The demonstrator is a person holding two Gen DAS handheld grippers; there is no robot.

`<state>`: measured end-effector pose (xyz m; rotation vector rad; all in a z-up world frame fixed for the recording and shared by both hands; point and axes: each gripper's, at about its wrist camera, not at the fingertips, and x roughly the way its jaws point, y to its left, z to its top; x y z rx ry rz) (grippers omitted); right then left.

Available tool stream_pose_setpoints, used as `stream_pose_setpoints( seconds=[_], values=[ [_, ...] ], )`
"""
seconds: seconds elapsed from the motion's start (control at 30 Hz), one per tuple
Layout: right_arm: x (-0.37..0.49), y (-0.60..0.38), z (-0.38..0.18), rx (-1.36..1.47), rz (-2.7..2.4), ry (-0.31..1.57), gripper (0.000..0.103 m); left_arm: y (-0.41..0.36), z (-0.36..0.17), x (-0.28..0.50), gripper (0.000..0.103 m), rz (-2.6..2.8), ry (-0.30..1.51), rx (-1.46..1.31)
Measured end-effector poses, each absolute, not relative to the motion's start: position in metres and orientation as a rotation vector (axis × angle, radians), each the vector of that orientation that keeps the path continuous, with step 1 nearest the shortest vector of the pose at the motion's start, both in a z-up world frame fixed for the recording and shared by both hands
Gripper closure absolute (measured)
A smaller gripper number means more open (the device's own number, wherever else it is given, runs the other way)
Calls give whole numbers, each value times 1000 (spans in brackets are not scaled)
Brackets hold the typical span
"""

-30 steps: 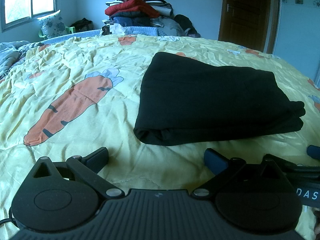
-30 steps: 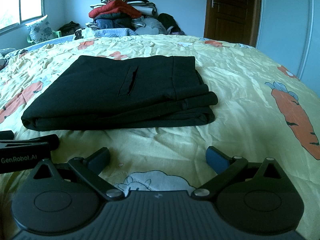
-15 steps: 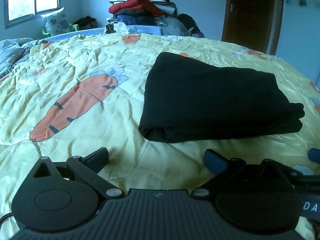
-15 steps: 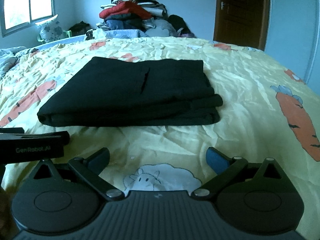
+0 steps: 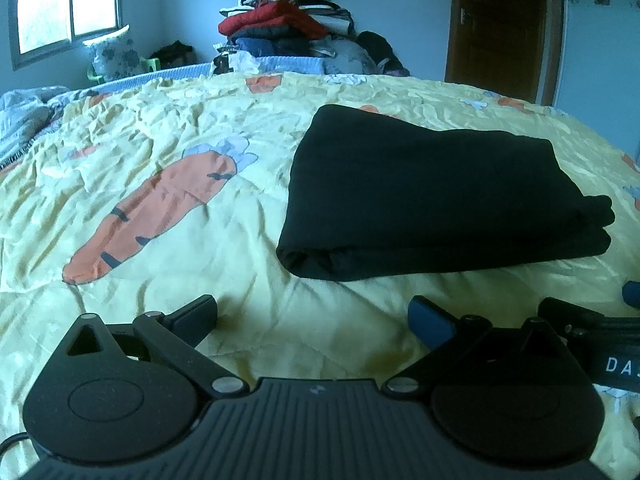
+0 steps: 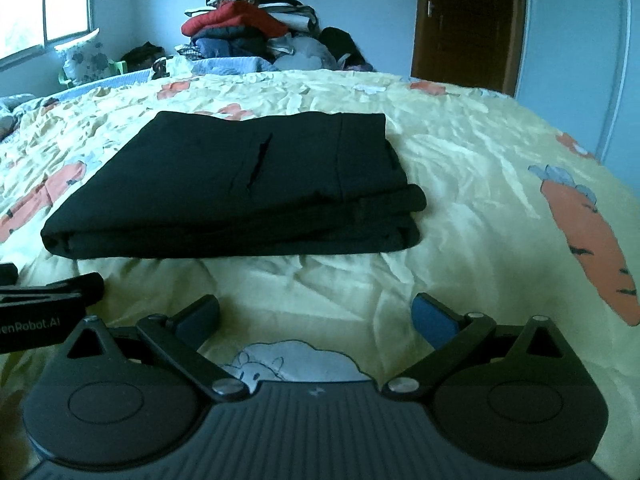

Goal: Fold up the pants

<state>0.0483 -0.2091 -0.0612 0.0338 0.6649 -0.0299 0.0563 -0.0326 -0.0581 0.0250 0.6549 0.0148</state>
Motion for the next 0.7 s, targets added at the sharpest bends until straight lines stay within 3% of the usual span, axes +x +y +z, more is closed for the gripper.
stream_pose_setpoints(
  seconds=[0.7],
  values=[
    [48, -209, -62, 31, -26, 665, 0, -31, -59, 58, 0, 12, 659, 11]
  ],
)
